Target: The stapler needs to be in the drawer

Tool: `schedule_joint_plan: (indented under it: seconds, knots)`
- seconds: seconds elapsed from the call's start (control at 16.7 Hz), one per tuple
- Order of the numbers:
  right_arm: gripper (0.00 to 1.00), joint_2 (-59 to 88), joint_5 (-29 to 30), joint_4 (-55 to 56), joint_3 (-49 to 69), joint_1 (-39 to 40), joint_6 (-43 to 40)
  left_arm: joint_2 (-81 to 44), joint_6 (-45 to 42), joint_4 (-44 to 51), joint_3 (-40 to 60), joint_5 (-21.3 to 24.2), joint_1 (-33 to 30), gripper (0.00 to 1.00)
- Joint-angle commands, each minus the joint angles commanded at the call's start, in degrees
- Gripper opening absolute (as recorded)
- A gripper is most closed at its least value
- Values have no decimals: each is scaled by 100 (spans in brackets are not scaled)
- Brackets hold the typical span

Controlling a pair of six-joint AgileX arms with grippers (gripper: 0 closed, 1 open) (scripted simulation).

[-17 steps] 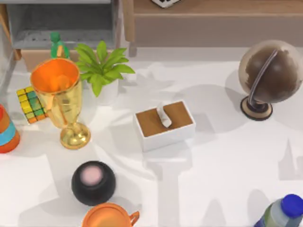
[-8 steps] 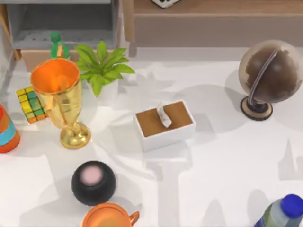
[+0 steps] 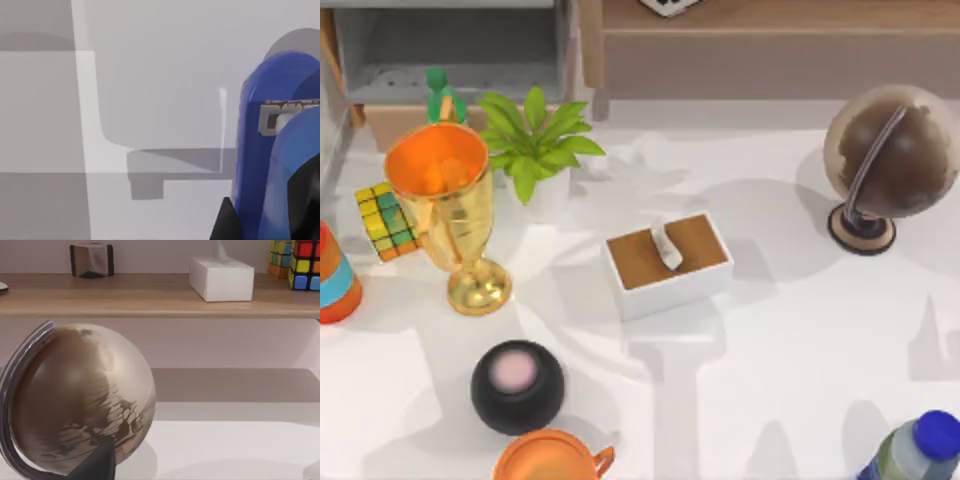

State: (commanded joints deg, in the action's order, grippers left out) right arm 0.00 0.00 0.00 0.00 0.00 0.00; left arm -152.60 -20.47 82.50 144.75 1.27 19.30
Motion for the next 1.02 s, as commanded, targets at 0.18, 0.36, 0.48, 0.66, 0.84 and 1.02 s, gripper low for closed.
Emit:
schedule_joint_plan:
  seconds: [0.18, 0.36, 0.48, 0.66, 0.84, 1.02]
  knots:
    - [100, 0, 0, 0, 0, 0, 0, 0, 0, 0, 0, 0, 0, 38]
    - [100, 0, 0, 0, 0, 0, 0, 0, 0, 0, 0, 0, 0, 60]
    - [100, 0, 0, 0, 0, 0, 0, 0, 0, 0, 0, 0, 0, 75]
    - [100, 0, 0, 0, 0, 0, 0, 0, 0, 0, 0, 0, 0, 98]
    - [100, 0, 0, 0, 0, 0, 0, 0, 0, 0, 0, 0, 0, 100]
    - [100, 0, 0, 0, 0, 0, 0, 0, 0, 0, 0, 0, 0, 100]
